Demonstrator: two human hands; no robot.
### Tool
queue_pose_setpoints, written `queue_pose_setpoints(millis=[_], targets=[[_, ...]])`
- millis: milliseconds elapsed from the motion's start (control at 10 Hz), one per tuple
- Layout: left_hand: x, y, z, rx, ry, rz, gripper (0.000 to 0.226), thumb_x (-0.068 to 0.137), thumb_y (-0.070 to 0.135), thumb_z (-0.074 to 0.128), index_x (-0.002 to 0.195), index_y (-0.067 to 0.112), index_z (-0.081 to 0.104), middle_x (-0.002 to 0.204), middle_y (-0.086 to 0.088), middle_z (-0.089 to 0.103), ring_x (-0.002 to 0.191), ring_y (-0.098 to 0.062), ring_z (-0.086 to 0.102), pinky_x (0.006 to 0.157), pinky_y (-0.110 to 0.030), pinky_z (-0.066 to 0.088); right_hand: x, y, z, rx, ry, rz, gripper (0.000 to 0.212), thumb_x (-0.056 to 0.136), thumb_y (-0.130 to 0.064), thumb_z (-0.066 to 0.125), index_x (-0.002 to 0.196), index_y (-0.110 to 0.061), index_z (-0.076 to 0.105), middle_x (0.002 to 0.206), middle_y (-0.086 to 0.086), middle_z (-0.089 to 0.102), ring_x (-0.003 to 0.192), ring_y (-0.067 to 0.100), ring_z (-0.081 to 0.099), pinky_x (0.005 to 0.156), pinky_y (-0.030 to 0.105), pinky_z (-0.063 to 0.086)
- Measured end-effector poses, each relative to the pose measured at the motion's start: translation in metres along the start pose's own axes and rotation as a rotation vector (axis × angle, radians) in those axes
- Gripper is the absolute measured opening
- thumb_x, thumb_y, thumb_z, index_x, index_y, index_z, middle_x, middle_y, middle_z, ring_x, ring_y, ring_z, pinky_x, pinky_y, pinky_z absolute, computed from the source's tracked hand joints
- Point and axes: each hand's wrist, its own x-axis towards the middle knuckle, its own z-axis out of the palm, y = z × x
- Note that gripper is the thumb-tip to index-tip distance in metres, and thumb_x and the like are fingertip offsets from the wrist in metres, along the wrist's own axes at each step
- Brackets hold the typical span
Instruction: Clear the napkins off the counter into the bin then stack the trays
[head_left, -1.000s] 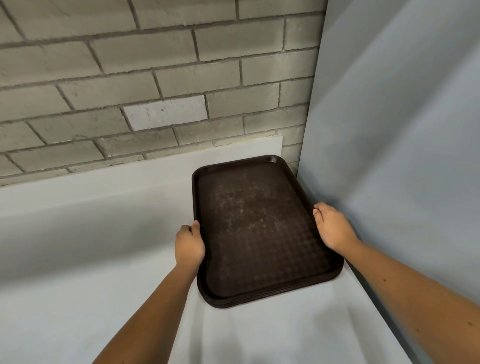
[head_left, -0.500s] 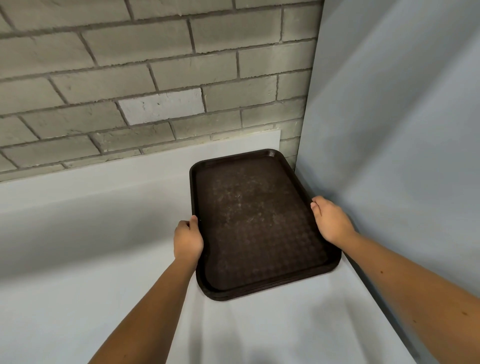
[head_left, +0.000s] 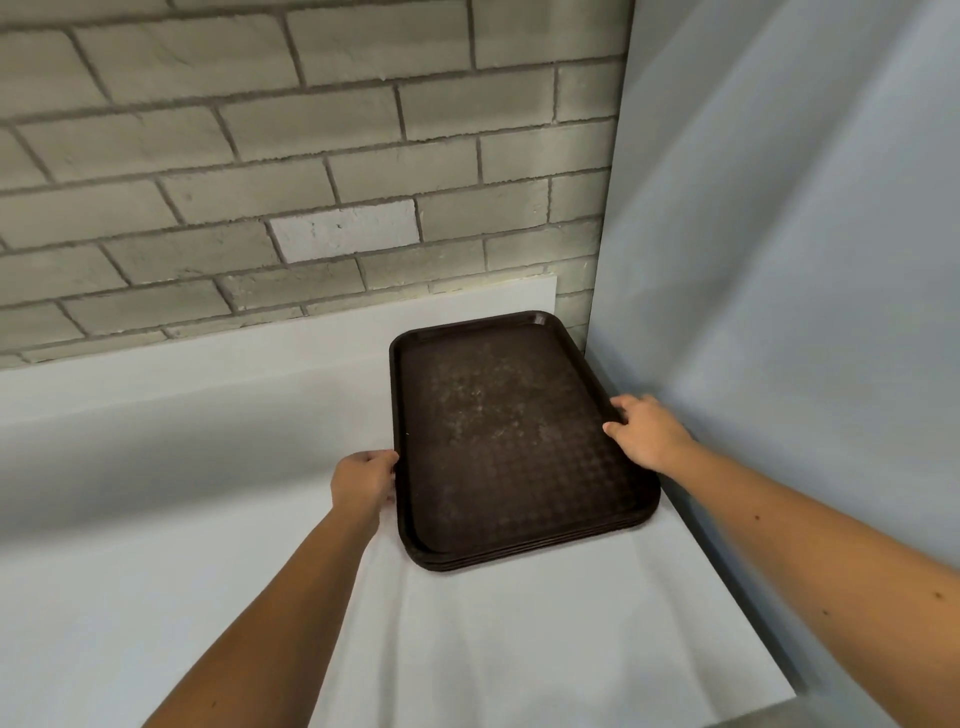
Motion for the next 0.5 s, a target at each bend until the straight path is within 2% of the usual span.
queue_pose_setpoints(millis=[100,200,400,500], targets=[[-0.019,0.005,-0.01,-0.019,0.015,0.03,0.015,0.091,0.013,0.06,0.099,0.004,0.068,0.097,-0.013,0.068,0.088,-0.03,0.066,0.069,-0.035,0.053,-0.007,-0.009,-0.012,-0.117,-0.056,-0.067,0.05,0.095,-0.038,0.053,0.142,-0.022,0.045,0.139,0.012,0.044,0.127,0.032,0.045,0.107,0.043,0.04],[-0.038,0.007,-0.021,-0.018,0.06,0.104,0.015,0.091,0.015,0.059,0.097,0.005,0.07,0.098,-0.012,0.068,0.084,-0.026,0.065,0.068,-0.033,0.051,-0.019,-0.017,-0.015,-0.166,-0.035,-0.119,0.043,0.095,-0.039,0.053,0.135,-0.025,0.053,0.135,0.009,0.047,0.126,0.03,0.044,0.104,0.044,0.042],[-0.082,-0.001,-0.064,-0.108,0.129,0.186,0.013,0.09,0.013,0.058,0.093,0.01,0.07,0.091,-0.006,0.068,0.076,-0.022,0.063,0.065,-0.03,0.049,-0.036,-0.038,-0.019,-0.251,-0.058,-0.233,0.037,0.095,-0.037,0.055,0.129,-0.024,0.058,0.134,0.009,0.048,0.127,0.031,0.04,0.104,0.042,0.041],[-0.109,-0.007,-0.088,-0.091,0.147,0.224,0.013,0.088,0.011,0.057,0.091,0.011,0.07,0.088,-0.005,0.068,0.071,-0.02,0.061,0.061,-0.028,0.046,-0.051,-0.051,-0.019,-0.194,-0.007,-0.251,0.032,0.094,-0.034,0.057,0.124,-0.023,0.062,0.131,0.008,0.05,0.124,0.029,0.044,0.101,0.041,0.044]])
